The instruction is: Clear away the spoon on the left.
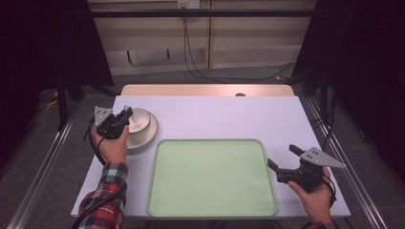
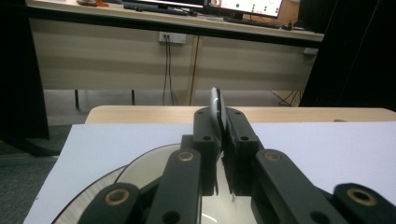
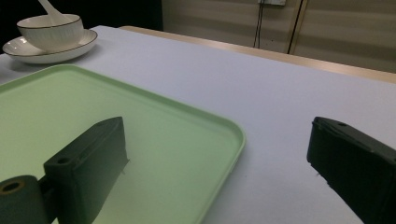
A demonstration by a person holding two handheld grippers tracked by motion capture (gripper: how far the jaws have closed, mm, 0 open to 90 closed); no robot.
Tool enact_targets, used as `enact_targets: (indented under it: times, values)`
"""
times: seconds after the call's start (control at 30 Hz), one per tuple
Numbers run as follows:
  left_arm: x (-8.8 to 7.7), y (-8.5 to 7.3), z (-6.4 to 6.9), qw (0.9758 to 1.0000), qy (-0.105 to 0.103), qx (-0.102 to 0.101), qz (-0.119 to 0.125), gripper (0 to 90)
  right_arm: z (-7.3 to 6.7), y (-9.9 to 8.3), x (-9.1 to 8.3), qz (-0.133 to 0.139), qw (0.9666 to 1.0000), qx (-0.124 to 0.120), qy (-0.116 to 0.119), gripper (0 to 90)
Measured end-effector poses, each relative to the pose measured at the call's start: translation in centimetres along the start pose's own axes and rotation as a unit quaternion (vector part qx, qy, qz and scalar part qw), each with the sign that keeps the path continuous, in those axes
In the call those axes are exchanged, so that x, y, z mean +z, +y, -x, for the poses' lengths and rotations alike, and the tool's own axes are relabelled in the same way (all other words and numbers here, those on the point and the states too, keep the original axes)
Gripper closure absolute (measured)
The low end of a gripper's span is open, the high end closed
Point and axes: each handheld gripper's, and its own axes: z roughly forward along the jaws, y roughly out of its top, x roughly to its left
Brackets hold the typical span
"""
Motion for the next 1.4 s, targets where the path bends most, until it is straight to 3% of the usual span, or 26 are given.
enact_targets:
  times: [0.33,0.87,1.0,1.17,1.2,1.4]
  values:
    - [0.0,0.3,0.0,0.9998,-0.009,-0.018,0.004,85.1,0.2,-0.1,-0.1,0.000,1.0000,0.001,-0.002,4.0]
    - [-2.4,3.5,0.6,0.9975,-0.061,-0.035,0.010,85.2,0.2,-0.1,-0.2,0.000,1.0000,0.004,-0.003,1.6]
    - [-2.8,4.1,0.8,0.9972,-0.065,-0.036,0.008,85.2,0.1,-0.1,-0.1,-0.003,1.0000,0.000,-0.001,1.3]
    - [-3.4,4.8,1.4,0.9955,-0.087,-0.037,0.000,85.3,-0.1,-0.1,0.0,-0.003,1.0000,-0.007,0.004,1.2]
    - [-3.4,4.8,1.6,0.9942,-0.097,-0.047,0.004,85.3,-0.1,-0.1,0.0,-0.003,1.0000,-0.006,0.003,1.2]
    - [-4.2,5.0,2.2,0.9911,-0.122,-0.054,0.002,85.3,-0.1,-0.1,0.0,0.000,1.0000,-0.007,0.006,1.0]
